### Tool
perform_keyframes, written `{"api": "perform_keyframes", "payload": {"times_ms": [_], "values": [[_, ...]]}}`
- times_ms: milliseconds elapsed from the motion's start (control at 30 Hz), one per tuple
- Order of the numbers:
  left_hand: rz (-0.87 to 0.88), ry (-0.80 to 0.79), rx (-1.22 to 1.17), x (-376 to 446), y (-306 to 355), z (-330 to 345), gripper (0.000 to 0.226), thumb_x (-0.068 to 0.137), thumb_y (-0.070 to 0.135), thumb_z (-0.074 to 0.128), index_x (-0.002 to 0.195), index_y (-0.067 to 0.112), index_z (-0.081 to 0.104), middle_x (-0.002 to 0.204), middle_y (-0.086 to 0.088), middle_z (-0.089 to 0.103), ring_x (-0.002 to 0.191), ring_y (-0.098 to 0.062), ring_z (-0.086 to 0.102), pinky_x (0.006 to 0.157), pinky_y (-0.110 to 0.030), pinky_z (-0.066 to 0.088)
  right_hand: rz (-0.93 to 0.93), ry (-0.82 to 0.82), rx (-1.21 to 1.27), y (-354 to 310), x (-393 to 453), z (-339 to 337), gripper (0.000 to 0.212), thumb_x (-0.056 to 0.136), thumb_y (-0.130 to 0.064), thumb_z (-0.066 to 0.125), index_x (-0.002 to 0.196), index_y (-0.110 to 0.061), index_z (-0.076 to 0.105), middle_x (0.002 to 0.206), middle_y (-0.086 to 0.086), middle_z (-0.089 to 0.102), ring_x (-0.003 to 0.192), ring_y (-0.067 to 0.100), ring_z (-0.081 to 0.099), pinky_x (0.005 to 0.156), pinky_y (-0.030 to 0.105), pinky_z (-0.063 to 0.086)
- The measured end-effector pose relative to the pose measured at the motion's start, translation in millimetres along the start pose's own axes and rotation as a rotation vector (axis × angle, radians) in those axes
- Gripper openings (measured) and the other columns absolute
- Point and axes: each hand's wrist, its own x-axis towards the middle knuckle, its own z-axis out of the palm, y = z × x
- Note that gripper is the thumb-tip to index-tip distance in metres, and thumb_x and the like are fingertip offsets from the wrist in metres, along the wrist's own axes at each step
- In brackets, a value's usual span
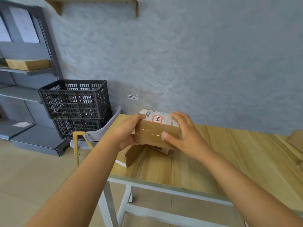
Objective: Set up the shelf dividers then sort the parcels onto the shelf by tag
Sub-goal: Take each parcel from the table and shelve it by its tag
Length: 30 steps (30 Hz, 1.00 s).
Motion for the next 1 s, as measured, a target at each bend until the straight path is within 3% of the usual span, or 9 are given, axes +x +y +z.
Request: {"api": "perform_keyframes", "payload": {"times_ms": [100,233,300,400,467,567,800,933,1000], "values": [[0.109,-0.022,-0.048,-1,-1,0,0.031,0.09,0.036,0.068,0.119,0.031,0.057,0.112,0.0,0.071,0.105,-0.026,0.066,0.072,-0.039,0.061,0.274,-0.054,0.236,0,5,-5,0.084,0.088,-0.057,0.064,0.155,-0.037,0.018,0.148,-0.018,0.03,0.133,0.002,0.034,0.101,0.019,0.033],[0.207,-0.048,-0.051,-3,-5,-3,0.039,0.087,0.024,0.071,0.124,0.028,0.057,0.102,0.008,0.076,0.1,-0.019,0.069,0.07,-0.03,0.059,0.428,-0.167,0.441,-1,11,-9,0.093,0.081,-0.076,0.047,0.155,-0.045,0.001,0.151,-0.017,0.043,0.107,-0.001,0.055,0.081,0.016,0.042],[0.226,-0.093,-0.074,-5,-7,-5,0.043,0.085,0.022,0.072,0.126,0.026,0.058,0.11,0.004,0.075,0.104,-0.019,0.069,0.071,-0.029,0.058,0.453,-0.141,0.512,4,12,-7,0.079,0.092,-0.063,0.052,0.154,-0.045,0.007,0.136,-0.018,0.06,0.097,-0.004,0.064,0.073,0.017,0.052],[0.249,-0.143,-0.088,-9,-10,-5,0.055,0.08,0.022,0.071,0.132,0.023,0.055,0.12,-0.002,0.072,0.113,-0.022,0.066,0.076,-0.03,0.057,0.512,-0.156,0.741,9,8,-5,0.071,0.084,-0.053,0.069,0.144,-0.039,0.033,0.106,-0.015,0.075,0.098,0.01,0.072,0.076,0.037,0.062],[0.268,-0.155,-0.086,-10,-11,-5,0.054,0.083,0.018,0.069,0.134,0.022,0.053,0.122,-0.002,0.071,0.113,-0.021,0.067,0.079,-0.031,0.057,0.495,-0.148,0.815,9,5,-7,0.08,0.07,-0.053,0.074,0.14,-0.034,0.041,0.108,-0.01,0.076,0.099,0.014,0.073,0.072,0.037,0.062],[0.251,-0.178,-0.062,-13,-9,-7,0.049,0.091,0.013,0.064,0.137,0.021,0.05,0.122,-0.005,0.07,0.109,-0.021,0.07,0.08,-0.033,0.058,0.431,-0.079,0.788,8,6,-11,0.075,0.074,-0.048,0.076,0.141,-0.034,0.044,0.112,-0.008,0.075,0.094,0.011,0.074,0.067,0.028,0.059],[0.172,-0.212,-0.048,-19,-8,1,0.039,0.094,0.031,0.064,0.132,0.023,0.054,0.123,-0.006,0.071,0.116,-0.025,0.066,0.095,-0.047,0.055,0.4,0.008,0.779,5,14,-22,0.074,0.087,-0.036,0.073,0.15,-0.032,0.034,0.126,0.003,0.07,0.109,0.021,0.07,0.106,0.049,0.048],[0.22,-0.182,-0.219,-21,-10,15,0.039,0.094,0.02,0.063,0.132,0.019,0.054,0.111,-0.006,0.075,0.102,-0.027,0.071,0.076,-0.048,0.06,0.494,0.108,0.975,4,17,-18,0.08,0.088,-0.039,0.07,0.154,-0.029,0.024,0.101,-0.001,0.074,0.1,0.018,0.07,0.108,0.049,0.047],[0.223,-0.138,-0.285,-21,-10,25,0.047,0.093,0.016,0.065,0.138,0.016,0.048,0.11,-0.008,0.075,0.103,-0.031,0.068,0.078,-0.054,0.059,0.544,0.081,1.091,0,17,-13,0.091,0.076,-0.044,0.076,0.151,-0.024,0.029,0.1,0.003,0.071,0.101,0.026,0.069,0.104,0.055,0.048]]}}
